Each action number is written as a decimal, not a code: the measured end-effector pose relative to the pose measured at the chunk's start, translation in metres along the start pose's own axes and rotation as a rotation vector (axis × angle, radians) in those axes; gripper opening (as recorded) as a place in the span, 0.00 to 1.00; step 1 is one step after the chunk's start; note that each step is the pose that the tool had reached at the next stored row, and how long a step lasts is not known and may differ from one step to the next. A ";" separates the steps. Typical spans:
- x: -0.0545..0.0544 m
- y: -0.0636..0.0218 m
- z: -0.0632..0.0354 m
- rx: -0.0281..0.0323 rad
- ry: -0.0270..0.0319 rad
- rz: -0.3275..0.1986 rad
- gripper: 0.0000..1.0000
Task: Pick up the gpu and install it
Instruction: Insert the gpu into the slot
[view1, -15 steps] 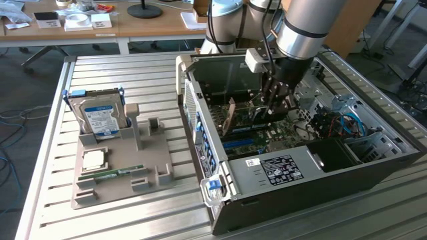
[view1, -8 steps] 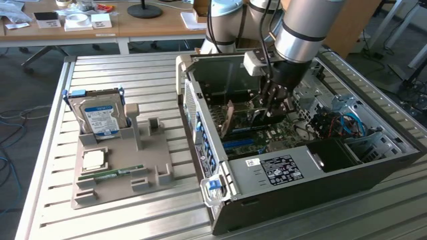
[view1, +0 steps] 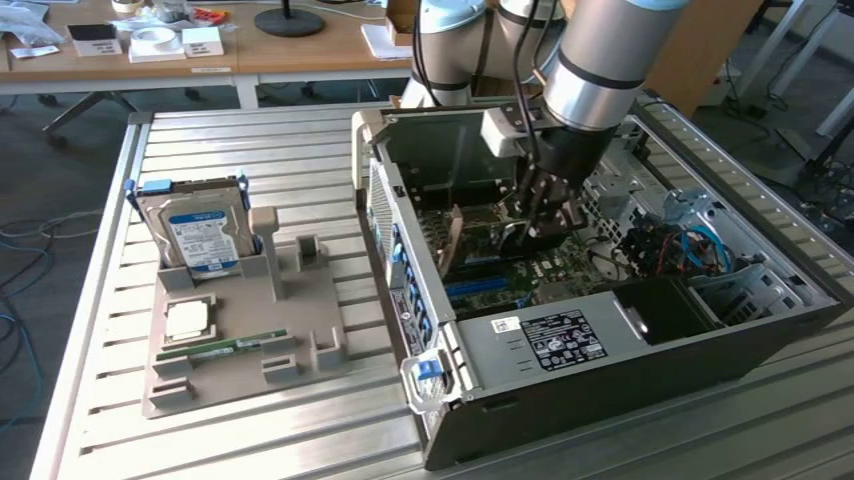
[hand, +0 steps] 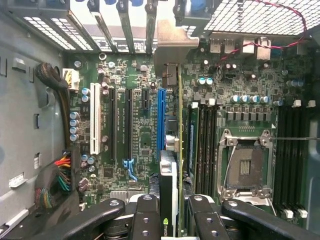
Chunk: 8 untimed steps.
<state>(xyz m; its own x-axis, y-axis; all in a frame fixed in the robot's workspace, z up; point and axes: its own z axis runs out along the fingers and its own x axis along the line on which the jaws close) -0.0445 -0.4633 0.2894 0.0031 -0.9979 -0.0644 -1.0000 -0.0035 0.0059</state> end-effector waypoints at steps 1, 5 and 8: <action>0.000 0.0005 0.0001 0.0000 0.0000 0.000 0.27; 0.002 0.0025 0.0009 0.0001 -0.0002 0.000 0.27; 0.002 0.0034 0.0045 0.0000 -0.0001 0.000 0.27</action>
<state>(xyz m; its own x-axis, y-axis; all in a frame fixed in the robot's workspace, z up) -0.0479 -0.4653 0.2848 0.0032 -0.9979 -0.0644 -1.0000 -0.0036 0.0058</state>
